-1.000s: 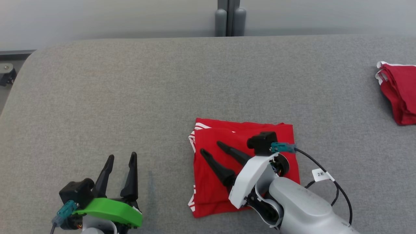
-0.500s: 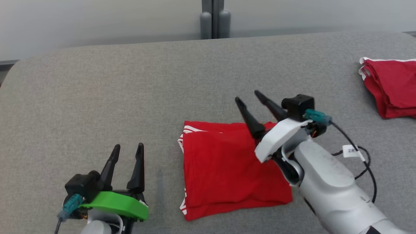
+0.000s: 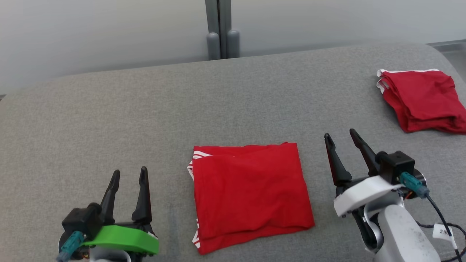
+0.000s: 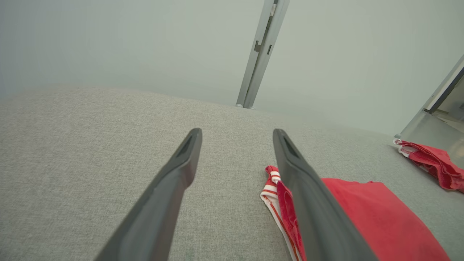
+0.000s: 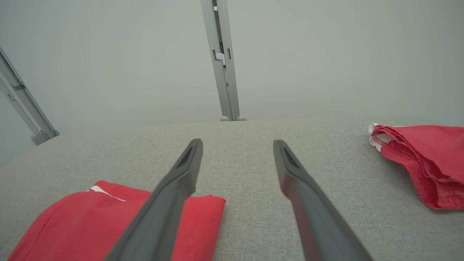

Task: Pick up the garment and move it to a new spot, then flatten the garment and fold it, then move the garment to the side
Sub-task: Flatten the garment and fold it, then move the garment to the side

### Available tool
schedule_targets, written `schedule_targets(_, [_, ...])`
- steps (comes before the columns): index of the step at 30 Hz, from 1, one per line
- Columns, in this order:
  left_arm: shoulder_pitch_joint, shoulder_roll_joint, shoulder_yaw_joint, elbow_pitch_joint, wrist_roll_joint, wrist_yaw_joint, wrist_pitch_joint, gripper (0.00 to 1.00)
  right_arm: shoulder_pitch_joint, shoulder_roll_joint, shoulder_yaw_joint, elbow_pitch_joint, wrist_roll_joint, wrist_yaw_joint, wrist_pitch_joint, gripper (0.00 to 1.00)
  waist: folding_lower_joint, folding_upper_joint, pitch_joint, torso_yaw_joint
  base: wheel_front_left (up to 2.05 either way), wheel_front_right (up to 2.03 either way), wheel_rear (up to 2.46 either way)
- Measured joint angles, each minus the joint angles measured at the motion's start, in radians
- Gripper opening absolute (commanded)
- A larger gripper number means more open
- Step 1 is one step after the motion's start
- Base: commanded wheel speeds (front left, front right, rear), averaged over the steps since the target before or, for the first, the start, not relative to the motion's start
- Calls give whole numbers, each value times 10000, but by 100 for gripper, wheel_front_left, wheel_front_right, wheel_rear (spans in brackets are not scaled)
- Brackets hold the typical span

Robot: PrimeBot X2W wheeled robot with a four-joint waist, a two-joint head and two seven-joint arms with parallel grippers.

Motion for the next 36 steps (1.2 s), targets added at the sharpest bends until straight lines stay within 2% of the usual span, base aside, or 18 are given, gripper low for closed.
schedule_targets(12, [890, -238, 662, -61, 481, -13, 0, 100, 1350, 4, -529, -832, -437, 0, 0, 100, 0, 0, -259, -255, 0, 0, 0])
schedule_targets(36, [907, -326, 637, 79, 568, -15, 0, 100, 1360, 4, -552, -500, -512, 0, 0, 100, 0, 0, -241, -87, 0, 0, 0])
